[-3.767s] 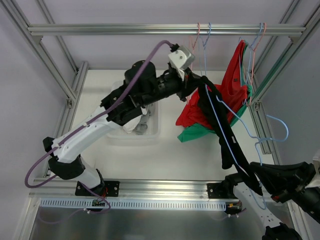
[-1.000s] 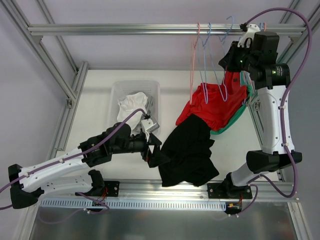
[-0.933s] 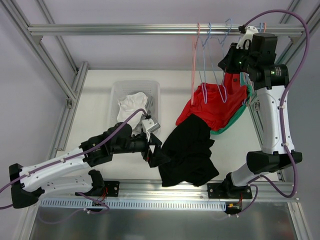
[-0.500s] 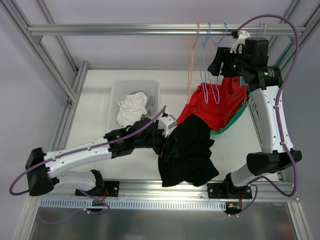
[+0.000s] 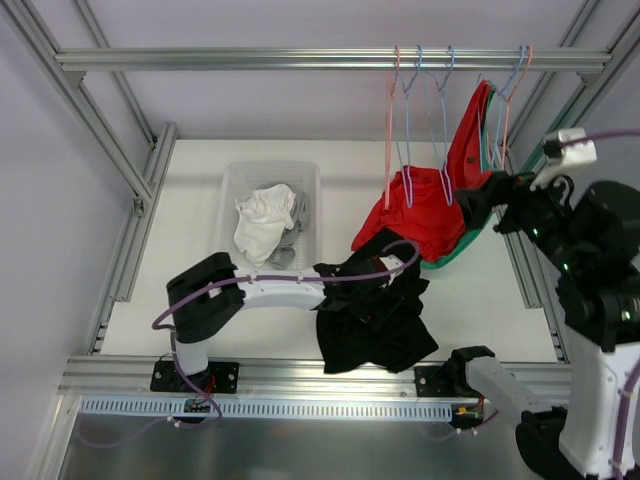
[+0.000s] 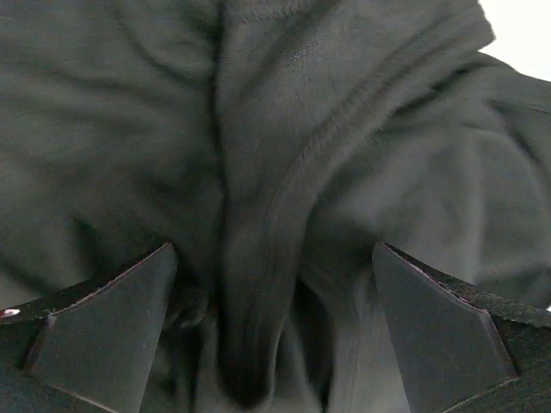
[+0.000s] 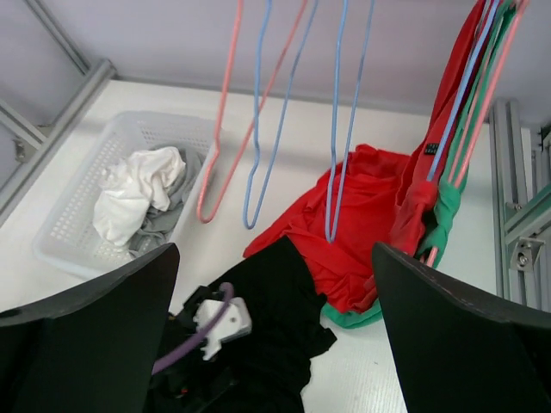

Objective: Remove the tank top from the hanger

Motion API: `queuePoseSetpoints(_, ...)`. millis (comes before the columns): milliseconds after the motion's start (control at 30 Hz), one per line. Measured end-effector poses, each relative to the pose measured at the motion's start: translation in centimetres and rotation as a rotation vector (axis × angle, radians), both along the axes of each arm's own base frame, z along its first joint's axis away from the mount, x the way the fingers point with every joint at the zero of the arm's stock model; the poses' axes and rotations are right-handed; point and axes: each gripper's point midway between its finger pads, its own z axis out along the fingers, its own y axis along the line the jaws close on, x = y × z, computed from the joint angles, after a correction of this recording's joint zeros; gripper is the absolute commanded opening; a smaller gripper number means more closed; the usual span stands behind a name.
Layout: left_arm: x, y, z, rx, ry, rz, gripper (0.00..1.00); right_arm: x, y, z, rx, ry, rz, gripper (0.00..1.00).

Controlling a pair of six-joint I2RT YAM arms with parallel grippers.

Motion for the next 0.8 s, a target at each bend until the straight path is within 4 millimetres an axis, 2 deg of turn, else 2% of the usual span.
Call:
queuePoseSetpoints(100, 0.2, -0.7, -2.8, 0.076, -0.044, 0.026, 0.99, -3.8, -0.2, 0.8, 0.015, -0.073, 0.027, 1.00)
queuePoseSetpoints(133, 0.3, -1.2, -2.6, 0.072, -0.059, 0.034, 0.97, -4.7, -0.2, 0.9, 0.019, -0.089, 0.038, 0.99)
queuePoseSetpoints(200, 0.3, -1.6, -3.0, 0.084, -0.089, 0.052, 0.46, -6.3, -0.1, 1.1, 0.026, -0.114, 0.058, 0.99)
queuePoseSetpoints(233, 0.3, -1.7, -3.1, 0.092, -0.106, 0.059, 0.24, -6.8, 0.0, 1.2, 0.028, -0.121, 0.065, 0.99)
queuePoseSetpoints(267, 0.4, -1.7, -3.3, 0.097, -0.120, 0.069, 0.09, -7.3, 0.0, 1.3, 0.030, -0.130, 0.071, 1.00)
queuePoseSetpoints(300, 0.4, -1.8, -3.3, 0.095, -0.126, 0.078, 0.00, -7.9, 0.0, 1.4, 0.033, -0.143, 0.077, 0.99)
queuePoseSetpoints(433, 0.2, -1.3, -2.9, 0.088, -0.134, 0.117, 0.00, -9.6, -0.2, 1.3, 0.040, -0.176, 0.085, 0.99)
queuePoseSetpoints(533, -0.6, 2.0, -1.6, 0.153, -0.146, 0.130, 0.00, -10.5, -0.3, 0.9, 0.041, -0.191, 0.084, 0.99)
queuePoseSetpoints(600, -0.7, 4.0, 1.5, 0.156, -0.178, 0.145, 0.00, -10.7, -0.4, 0.3, 0.040, -0.187, 0.084, 0.99)
queuePoseSetpoints(633, -0.5, 4.6, 4.0, 0.121, -0.206, 0.162, 0.00, -10.6, -0.4, -0.1, 0.039, -0.180, 0.082, 0.99)
queuePoseSetpoints(700, 0.1, 5.6, 9.6, 0.023, -0.276, 0.205, 0.00, -10.2, -0.4, -0.9, 0.036, -0.157, 0.079, 0.99)
queuePoseSetpoints(800, 1.6, 7.9, 19.4, -0.154, -0.405, 0.306, 0.00, -9.4, -0.4, -2.1, 0.029, -0.116, 0.072, 0.99)
